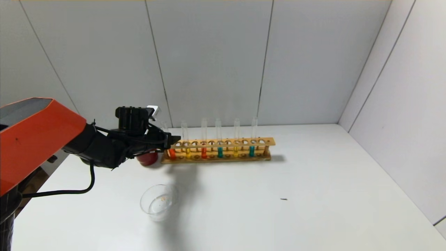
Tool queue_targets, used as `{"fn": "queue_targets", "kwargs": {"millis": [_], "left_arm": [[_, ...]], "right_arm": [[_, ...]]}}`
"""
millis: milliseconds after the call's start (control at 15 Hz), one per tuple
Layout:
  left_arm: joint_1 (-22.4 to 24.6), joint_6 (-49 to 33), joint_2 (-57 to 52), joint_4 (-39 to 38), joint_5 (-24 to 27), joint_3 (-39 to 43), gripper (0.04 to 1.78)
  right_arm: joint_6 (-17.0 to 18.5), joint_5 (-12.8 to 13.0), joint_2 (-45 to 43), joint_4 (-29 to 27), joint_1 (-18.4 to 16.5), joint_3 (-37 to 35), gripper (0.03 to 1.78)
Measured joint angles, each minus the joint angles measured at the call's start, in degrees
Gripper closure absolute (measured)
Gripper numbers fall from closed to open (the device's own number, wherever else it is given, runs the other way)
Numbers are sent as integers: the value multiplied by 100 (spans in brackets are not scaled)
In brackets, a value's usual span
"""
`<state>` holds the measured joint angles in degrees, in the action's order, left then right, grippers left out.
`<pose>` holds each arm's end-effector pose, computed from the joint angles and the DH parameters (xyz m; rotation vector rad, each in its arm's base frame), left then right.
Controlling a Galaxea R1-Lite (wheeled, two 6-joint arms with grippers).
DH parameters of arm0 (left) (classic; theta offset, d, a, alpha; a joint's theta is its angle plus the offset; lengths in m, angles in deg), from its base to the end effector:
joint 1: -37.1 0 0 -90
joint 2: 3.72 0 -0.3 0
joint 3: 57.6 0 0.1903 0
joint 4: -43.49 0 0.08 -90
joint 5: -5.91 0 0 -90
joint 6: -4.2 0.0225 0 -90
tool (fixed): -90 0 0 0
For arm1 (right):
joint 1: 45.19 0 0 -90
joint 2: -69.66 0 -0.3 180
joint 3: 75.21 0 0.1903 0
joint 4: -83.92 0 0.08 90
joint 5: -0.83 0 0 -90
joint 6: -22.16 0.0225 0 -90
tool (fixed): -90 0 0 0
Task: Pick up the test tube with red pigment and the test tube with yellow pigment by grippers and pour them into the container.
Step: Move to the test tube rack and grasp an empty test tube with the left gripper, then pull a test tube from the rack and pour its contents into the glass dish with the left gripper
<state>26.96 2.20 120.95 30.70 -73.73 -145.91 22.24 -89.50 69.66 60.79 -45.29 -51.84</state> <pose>0.4103 -0.0775 0.0931 -0.0348 0.4197 -0.3455 -0.0228 0.0002 0.0759 0.0014 -0.0042 0.0040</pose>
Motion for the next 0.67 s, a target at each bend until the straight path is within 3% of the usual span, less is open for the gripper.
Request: {"fn": "queue_targets", "kwargs": {"millis": [267, 400, 667], "left_arm": [[-57, 0, 35, 0, -59, -27, 117], [-77, 2, 30, 2, -59, -27, 145], [-217, 16, -212, 35, -340, -61, 149]], "right_arm": [[2, 0, 0, 0, 0, 0, 6], [0, 0, 0, -2, 0, 0, 6], [0, 0, 0, -2, 0, 0, 6]]}}
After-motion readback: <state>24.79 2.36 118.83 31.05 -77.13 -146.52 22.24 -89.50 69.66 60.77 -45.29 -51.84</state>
